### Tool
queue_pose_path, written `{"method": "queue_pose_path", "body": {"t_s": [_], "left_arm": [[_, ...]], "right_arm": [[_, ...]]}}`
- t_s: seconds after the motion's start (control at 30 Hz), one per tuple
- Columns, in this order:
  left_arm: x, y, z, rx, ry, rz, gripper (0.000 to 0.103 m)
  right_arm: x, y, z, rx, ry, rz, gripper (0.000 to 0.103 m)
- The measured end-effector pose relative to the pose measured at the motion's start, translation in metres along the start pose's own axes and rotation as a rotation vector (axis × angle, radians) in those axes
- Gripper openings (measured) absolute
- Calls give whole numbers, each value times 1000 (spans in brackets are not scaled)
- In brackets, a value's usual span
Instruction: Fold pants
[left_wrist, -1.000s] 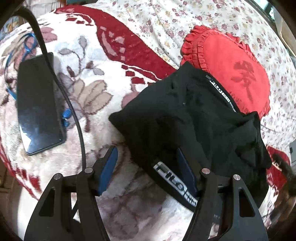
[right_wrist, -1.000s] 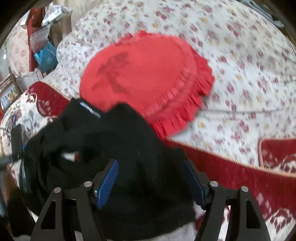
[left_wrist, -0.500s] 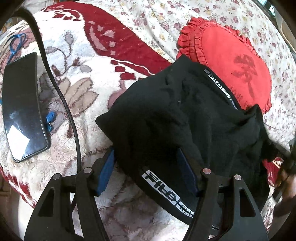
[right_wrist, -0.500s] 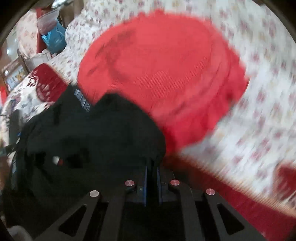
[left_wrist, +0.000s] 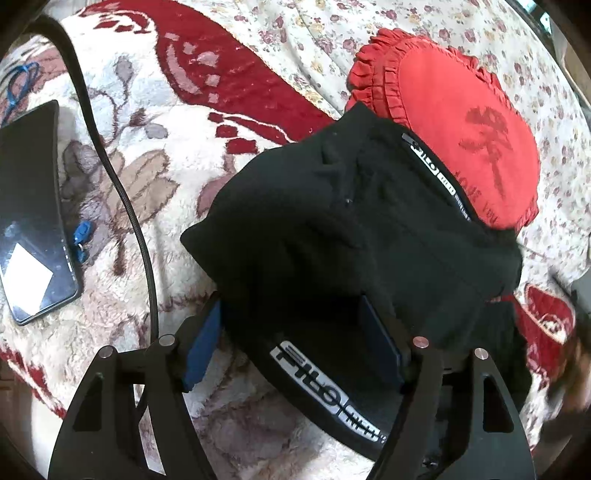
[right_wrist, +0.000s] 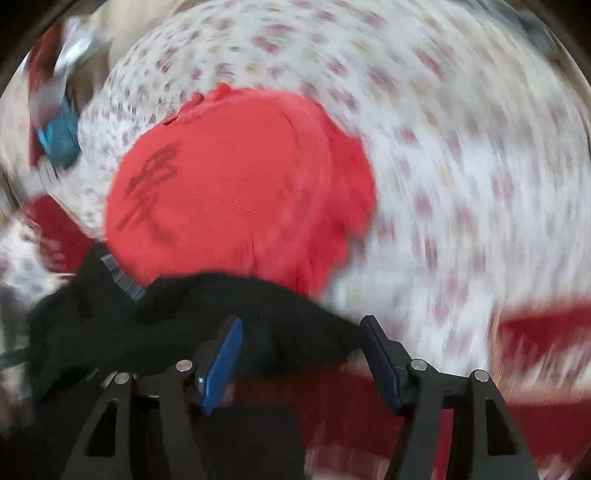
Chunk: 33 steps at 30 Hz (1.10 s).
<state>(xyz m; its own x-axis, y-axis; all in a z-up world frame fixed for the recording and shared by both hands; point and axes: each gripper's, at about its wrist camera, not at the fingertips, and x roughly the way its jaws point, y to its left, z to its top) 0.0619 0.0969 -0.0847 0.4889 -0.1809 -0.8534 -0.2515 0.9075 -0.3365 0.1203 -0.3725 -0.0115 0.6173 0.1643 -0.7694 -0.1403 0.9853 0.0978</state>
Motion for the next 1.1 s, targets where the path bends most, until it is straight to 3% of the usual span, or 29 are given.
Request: {"method": "queue_pose_path", "body": {"t_s": [0.17, 0.33, 0.4, 0.43, 0.47, 0.53, 0.63, 0.73, 0.87, 0.97, 1.03, 1.1], "left_arm": [[0, 1, 7, -34, -1, -21, 74], [-8, -4, 11, -43, -49, -25, 74], [-3, -5, 11, -39, -39, -25, 74], [-1, -4, 10, -43, -34, -27, 70], [0, -2, 9, -54, -32, -36, 65], [-4, 2, 5, -77, -35, -67, 36], [-23, 3, -5, -71, -94, -55, 23], [-47, 5, -20, -62, -135, -48, 21], [-66, 11, -50, -61, -142, -28, 21], [-56, 11, -70, -43, -109, 4, 22], [-46, 11, -78, -28, -74, 44, 31], [-48, 14, -80, -33, -63, 36, 33]], "right_arm": [[-10, -26, -72, 191, 106, 90, 63], [12, -14, -93, 274, 113, 206, 62], [19, 1, -93, 235, 105, 143, 41], [18, 2, -92, 229, 97, 118, 23], [16, 2, -91, 246, 87, 135, 17], [1, -3, -93, 291, 54, 182, 16], [-32, 4, -93, 241, 12, 164, 15], [-67, 6, -98, 226, -19, 174, 15], [-109, 0, -117, 208, -21, 121, 15], [-100, -9, -139, 209, 65, 71, 15], [-75, -14, -154, 203, 174, 39, 16], [-60, -13, -165, 178, 259, -7, 20]]}}
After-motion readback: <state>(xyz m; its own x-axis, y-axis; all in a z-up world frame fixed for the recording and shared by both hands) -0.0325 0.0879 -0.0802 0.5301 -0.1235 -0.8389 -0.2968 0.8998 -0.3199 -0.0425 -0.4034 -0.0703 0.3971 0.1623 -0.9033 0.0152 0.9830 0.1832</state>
